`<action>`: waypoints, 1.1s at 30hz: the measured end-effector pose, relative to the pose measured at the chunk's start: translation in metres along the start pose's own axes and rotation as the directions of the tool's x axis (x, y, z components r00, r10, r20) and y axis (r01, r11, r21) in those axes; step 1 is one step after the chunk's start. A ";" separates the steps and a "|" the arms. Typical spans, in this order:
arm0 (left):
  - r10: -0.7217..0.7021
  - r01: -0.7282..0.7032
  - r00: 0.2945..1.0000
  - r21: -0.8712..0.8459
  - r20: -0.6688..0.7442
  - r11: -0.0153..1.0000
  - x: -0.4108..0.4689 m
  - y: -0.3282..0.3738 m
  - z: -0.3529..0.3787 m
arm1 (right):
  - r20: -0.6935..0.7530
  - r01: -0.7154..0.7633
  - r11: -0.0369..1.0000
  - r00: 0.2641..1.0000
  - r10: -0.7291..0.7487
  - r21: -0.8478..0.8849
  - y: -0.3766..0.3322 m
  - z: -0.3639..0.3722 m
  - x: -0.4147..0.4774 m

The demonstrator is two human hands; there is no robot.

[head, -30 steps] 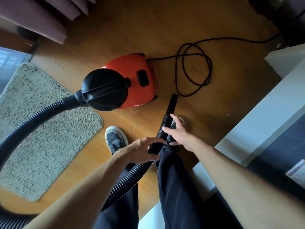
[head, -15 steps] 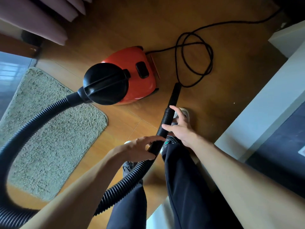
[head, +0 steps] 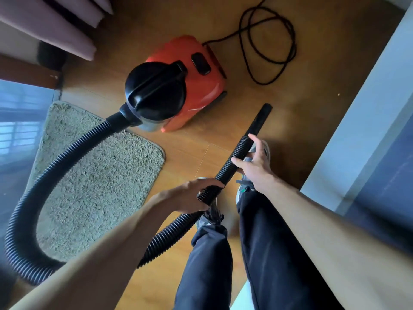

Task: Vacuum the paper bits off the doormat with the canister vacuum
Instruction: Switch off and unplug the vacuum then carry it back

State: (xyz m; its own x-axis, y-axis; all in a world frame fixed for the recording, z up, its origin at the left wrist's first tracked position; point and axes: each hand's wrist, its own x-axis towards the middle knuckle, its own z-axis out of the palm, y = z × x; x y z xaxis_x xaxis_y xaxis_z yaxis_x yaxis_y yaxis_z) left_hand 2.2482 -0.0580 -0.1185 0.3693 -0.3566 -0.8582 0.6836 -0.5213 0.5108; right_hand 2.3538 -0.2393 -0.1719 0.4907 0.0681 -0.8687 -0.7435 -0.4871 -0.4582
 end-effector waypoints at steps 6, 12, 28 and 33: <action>-0.019 0.024 1.000 0.238 -0.023 0.971 0.014 -0.041 0.025 | -0.045 -0.057 0.998 0.997 0.056 -0.014 0.054 0.021 -0.001; -0.045 0.081 0.995 0.474 -0.087 0.877 0.036 -0.061 0.046 | -0.112 -0.102 0.991 0.990 0.092 -0.090 0.089 0.027 0.010; -0.009 0.260 0.952 0.793 -0.306 0.552 0.076 -0.124 0.045 | 0.052 0.025 0.762 0.999 0.012 -0.647 0.115 0.028 0.037; -0.027 0.238 0.963 0.795 -0.269 0.557 0.091 -0.140 0.042 | 0.108 0.069 0.662 0.994 0.019 -0.747 0.121 0.018 0.041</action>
State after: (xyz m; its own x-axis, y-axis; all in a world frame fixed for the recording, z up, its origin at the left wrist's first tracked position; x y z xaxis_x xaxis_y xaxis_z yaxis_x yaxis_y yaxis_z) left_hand 2.1597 -0.0498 -0.2656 0.5062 -0.1202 -0.8540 -0.0318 -0.9922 0.1209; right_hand 2.2762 -0.2797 -0.2662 0.4249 0.1526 -0.8923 -0.1190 -0.9677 -0.2222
